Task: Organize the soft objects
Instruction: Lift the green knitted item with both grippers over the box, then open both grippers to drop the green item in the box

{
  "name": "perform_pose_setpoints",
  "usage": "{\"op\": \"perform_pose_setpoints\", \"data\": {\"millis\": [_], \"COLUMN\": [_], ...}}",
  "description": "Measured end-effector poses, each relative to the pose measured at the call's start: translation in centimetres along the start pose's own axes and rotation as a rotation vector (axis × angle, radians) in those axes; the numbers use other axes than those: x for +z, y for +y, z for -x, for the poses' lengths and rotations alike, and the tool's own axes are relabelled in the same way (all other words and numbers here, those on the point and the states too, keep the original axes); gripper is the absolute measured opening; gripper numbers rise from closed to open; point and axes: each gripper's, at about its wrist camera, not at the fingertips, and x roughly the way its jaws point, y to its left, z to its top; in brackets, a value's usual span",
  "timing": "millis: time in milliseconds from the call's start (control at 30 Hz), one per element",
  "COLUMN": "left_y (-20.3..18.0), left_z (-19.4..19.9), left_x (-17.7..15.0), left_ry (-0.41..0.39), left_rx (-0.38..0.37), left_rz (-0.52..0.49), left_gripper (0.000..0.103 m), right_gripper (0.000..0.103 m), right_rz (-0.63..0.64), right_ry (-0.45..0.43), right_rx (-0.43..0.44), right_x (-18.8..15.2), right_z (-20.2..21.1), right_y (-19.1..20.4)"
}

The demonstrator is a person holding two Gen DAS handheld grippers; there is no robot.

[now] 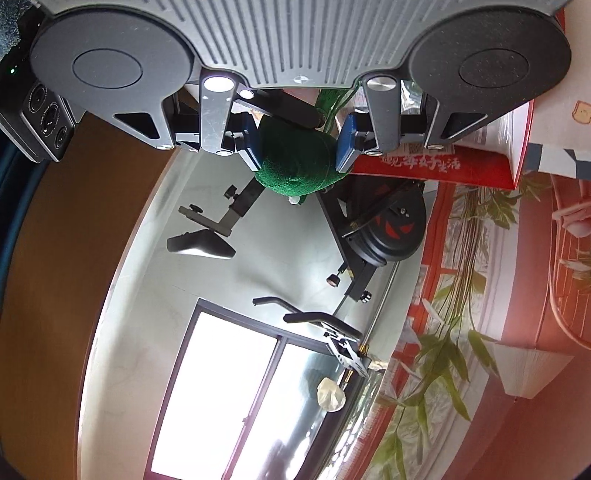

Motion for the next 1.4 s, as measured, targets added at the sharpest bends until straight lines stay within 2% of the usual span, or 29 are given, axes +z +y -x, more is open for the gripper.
{"op": "perform_pose_setpoints", "data": {"millis": [167,333,667,900,1000,1133,1200,1400], "left_y": [-0.6,-0.7,-0.2,1.1,1.5,2.5,3.2,4.4], "left_z": [-1.7,-3.3,-7.3,-9.3,-9.7,-9.6,-9.1,-6.8], "left_x": [1.4,1.8,0.1,-1.8,-2.6,-2.9,-2.8,-3.0], "left_ry": [-0.014,-0.015,0.058,0.139,0.178,0.199,0.197,0.191], "left_rx": [0.000,-0.014,-0.018,-0.001,0.014,0.084,0.104,0.163], "left_rz": [-0.015,-0.012,-0.006,0.022,0.019,0.017,0.024,0.016], "left_gripper": [0.045,0.045,0.045,0.045,0.045,0.045,0.045,0.045], "right_gripper": [0.043,0.043,0.043,0.045,0.046,0.048,0.052,0.054], "right_rz": [0.005,0.020,-0.019,-0.063,-0.070,-0.064,-0.086,-0.096], "right_ry": [-0.031,-0.041,0.009,0.102,0.151,0.208,0.215,0.219], "right_rx": [-0.012,-0.021,-0.057,-0.064,-0.076,-0.125,-0.139,-0.166], "right_x": [1.6,1.7,-1.7,-4.7,-6.0,-7.3,-7.5,-7.7], "right_z": [-1.3,-2.1,-3.5,-5.0,-5.5,-6.0,-5.7,-4.3], "right_y": [-2.1,-3.9,-6.9,-7.7,-7.6,-7.6,-7.8,-7.6]}}
